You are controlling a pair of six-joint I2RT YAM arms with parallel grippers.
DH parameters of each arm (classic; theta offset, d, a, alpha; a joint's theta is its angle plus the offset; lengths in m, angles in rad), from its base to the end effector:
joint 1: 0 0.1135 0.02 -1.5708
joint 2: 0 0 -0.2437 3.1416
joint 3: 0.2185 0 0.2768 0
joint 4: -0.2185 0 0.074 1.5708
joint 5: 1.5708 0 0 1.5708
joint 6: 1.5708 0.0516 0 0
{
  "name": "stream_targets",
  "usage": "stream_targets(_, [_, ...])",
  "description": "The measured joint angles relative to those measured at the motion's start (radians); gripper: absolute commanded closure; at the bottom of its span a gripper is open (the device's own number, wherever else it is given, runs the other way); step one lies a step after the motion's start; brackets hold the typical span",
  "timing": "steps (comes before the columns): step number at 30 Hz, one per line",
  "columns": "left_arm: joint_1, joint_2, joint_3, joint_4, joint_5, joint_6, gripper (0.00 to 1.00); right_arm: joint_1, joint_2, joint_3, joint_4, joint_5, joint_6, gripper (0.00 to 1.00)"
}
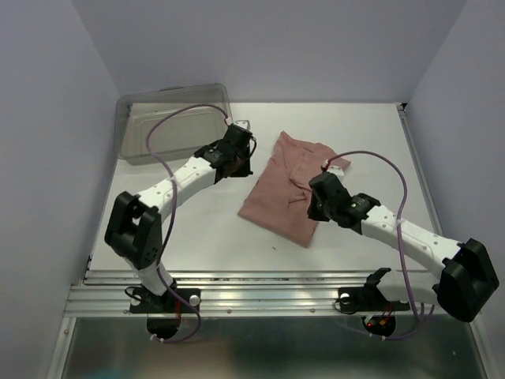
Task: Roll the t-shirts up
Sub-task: Roll the T-shirt to the center of the board.
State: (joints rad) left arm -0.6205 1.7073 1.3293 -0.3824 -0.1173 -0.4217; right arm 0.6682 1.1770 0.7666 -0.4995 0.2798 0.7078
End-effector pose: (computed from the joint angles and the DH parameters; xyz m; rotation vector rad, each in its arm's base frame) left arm 0.3429 -0.2377 0.2246 0.1748 2.3502 -0.3831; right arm 0.2240 0.1586 0.1882 0.1667 2.4447 0.2669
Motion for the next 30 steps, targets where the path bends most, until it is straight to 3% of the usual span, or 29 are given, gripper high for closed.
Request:
stream_targets(2, [0.02,-0.092,0.001,-0.006,-0.009,-0.004,1.0,0.048,0.039,0.063,-0.011,0.04,-0.046,0.58])
stream_targets(3, [0.032,-0.131,0.001,-0.008,-0.012,-0.009,0.99,0.075,0.06,0.087,-0.012,0.062,-0.069,0.43])
stream_targets(5, [0.066,-0.222,-0.003,-0.011,-0.021,-0.023,0.96,0.14,0.114,0.143,-0.018,0.11,-0.133,0.29])
stream_targets(8, [0.111,-0.333,-0.034,-0.004,-0.04,-0.046,0.85,0.221,0.185,0.204,-0.019,0.161,-0.213,0.25])
stream_targets(12, [0.16,-0.468,-0.092,-0.025,-0.093,-0.077,0.72,0.301,0.29,0.274,-0.015,0.186,-0.32,0.09])
stream_targets(20, [0.171,-0.576,-0.163,-0.068,-0.177,-0.128,0.63,0.396,0.403,0.293,0.02,0.199,-0.508,0.07])
stream_targets(30, [0.171,-0.64,-0.224,-0.07,-0.228,-0.166,0.53,0.414,0.444,0.291,0.094,0.172,-0.612,0.02])
